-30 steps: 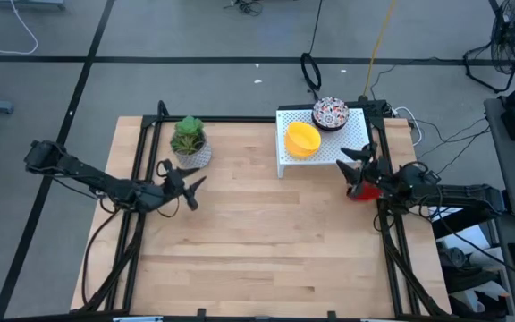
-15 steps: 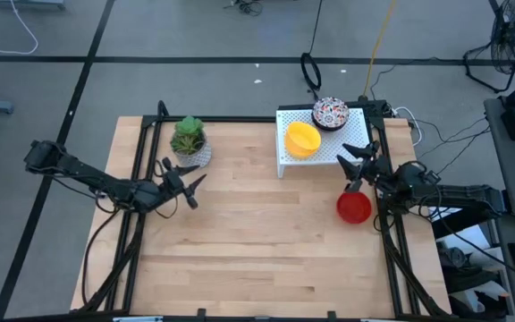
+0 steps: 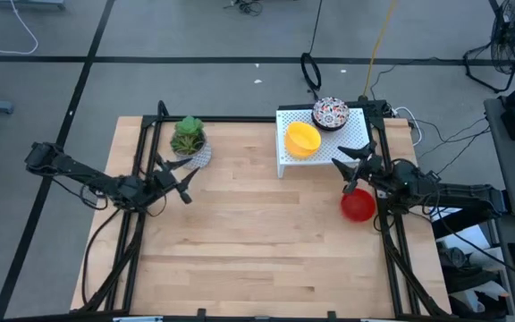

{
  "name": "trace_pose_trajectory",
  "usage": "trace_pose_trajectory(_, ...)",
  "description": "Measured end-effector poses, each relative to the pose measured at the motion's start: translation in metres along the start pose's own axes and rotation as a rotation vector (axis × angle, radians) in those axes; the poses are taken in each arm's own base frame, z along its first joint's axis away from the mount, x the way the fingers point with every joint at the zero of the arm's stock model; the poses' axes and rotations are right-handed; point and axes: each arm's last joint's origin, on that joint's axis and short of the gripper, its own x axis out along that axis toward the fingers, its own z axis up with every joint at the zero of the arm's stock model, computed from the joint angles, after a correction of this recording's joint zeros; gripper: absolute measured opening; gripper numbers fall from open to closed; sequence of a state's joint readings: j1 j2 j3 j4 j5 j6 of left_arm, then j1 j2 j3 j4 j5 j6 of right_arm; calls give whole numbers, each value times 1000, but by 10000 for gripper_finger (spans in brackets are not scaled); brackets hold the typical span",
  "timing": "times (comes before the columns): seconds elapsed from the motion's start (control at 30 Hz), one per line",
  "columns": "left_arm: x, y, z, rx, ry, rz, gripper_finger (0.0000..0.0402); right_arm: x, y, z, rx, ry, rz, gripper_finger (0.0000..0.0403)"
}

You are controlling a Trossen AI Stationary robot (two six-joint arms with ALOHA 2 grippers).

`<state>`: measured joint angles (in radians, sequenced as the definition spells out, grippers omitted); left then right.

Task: Pick & Place Mini bowls
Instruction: Put the red bowls on the shelf

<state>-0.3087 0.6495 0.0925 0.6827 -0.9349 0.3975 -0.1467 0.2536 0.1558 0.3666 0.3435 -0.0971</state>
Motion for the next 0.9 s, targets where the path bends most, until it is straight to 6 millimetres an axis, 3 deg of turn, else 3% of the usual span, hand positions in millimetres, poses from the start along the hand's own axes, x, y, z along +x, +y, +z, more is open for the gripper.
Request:
trace_pose_trajectory(0.33,-20,12,10,18,22,116,170,1,0,3,-70,43,6,194)
trace_pose_trajectory(0.47,-27,9,11,-29,7,54,170,0,1,-1,-5,85,28,194)
trace_pose_trajectory(0.73,-32,4,11,-133,-7,-15,170,-1,10,-11,242,209,305,194)
trace_pose_trajectory(0.9,-33,4,12,-189,-10,-23,170,1,13,-18,256,287,313,194)
